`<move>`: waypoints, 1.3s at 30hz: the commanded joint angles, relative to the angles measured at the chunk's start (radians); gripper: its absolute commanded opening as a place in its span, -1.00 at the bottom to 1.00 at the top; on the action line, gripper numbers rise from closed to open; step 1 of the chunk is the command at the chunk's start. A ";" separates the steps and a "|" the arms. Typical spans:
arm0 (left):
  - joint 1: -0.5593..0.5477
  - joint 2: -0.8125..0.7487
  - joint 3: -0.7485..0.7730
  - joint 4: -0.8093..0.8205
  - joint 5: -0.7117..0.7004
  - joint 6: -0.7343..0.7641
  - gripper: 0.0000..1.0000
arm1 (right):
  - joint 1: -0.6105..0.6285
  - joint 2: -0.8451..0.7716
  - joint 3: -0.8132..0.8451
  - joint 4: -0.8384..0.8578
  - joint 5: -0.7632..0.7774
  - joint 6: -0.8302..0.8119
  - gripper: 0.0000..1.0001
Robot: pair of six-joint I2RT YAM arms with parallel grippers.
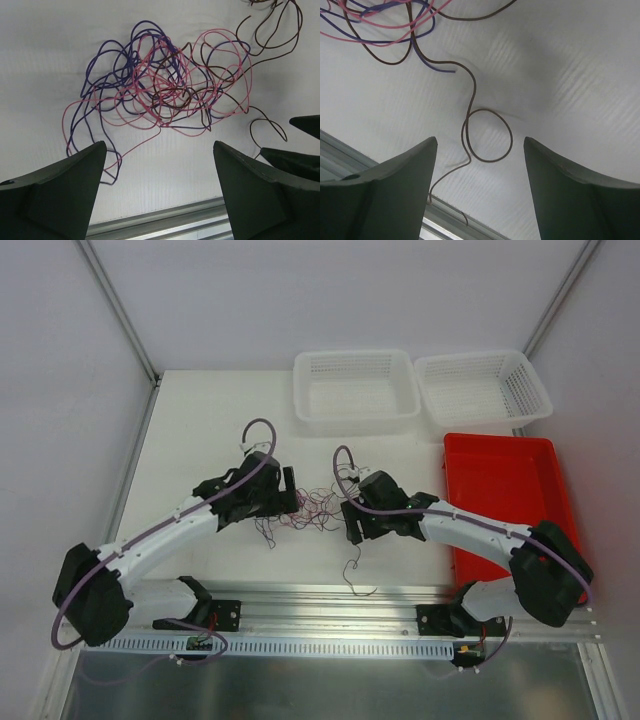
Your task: Untangle the cables
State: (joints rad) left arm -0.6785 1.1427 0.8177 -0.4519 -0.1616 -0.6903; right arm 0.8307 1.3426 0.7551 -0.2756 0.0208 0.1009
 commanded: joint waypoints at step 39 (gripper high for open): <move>0.046 0.425 0.024 0.098 -0.116 -0.063 -0.89 | -0.038 -0.525 0.834 -0.534 0.447 -0.268 -0.99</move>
State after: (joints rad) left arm -0.6395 1.6138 0.8780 -0.2844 -0.2478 -0.7521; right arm 0.7952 0.7906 1.6188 -0.8124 0.4049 -0.1444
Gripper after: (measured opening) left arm 0.104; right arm 0.018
